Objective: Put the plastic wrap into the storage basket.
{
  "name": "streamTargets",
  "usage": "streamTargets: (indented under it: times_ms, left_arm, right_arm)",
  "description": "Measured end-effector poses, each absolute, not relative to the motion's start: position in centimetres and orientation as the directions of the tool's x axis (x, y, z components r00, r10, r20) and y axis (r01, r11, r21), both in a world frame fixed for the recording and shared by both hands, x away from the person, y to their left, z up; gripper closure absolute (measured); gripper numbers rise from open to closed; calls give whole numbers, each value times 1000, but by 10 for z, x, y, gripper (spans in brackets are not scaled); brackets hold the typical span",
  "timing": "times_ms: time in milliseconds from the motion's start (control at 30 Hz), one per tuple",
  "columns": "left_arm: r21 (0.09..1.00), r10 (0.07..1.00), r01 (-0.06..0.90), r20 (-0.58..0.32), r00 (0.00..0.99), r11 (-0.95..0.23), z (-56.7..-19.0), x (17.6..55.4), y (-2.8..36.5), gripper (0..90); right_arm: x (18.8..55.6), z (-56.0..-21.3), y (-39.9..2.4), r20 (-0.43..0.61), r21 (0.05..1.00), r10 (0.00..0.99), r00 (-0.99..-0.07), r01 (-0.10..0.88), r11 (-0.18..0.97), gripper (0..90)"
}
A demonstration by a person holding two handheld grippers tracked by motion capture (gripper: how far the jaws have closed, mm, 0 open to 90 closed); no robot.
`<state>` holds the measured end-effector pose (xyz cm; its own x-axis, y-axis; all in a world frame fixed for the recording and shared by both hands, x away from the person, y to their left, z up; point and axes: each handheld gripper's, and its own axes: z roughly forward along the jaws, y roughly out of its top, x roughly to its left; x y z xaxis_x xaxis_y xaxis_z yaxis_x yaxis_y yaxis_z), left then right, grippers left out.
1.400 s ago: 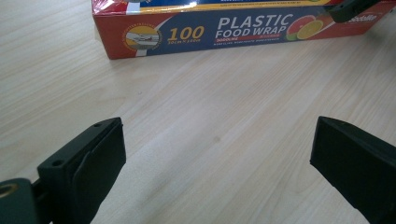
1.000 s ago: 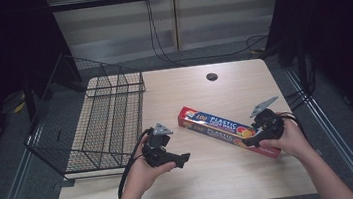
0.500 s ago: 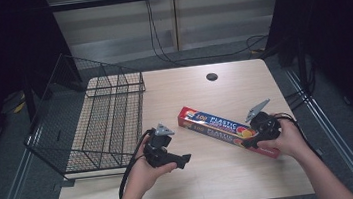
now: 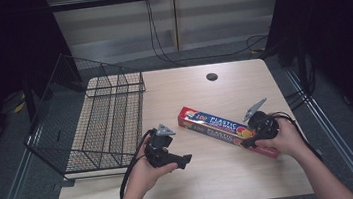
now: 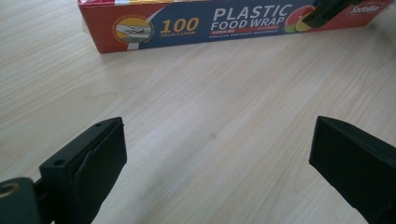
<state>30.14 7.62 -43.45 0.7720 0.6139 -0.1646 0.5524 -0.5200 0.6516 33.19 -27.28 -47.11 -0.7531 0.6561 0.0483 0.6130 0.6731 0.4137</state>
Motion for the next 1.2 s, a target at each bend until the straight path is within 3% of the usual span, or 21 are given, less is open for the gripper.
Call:
streamTargets:
  times_ms: [267,733,1000,1200]
  left_arm:
    - [650,604,545,-162,781,-530,-435,302,76,40]
    - [667,607,539,-161,778,-514,-429,302,73,43]
    - [699,516,474,-174,839,-536,-418,308,58,7]
    - [668,451,410,-124,884,-621,-399,321,38,12]
  right_arm:
    - [327,-469,-269,40,397,693,-720,648,651,426]
    - [319,-462,-270,22,427,678,-735,620,658,433]
    - [313,-454,-270,21,451,653,-757,590,669,433]
    - [310,-447,-265,0,459,623,-782,554,694,433]
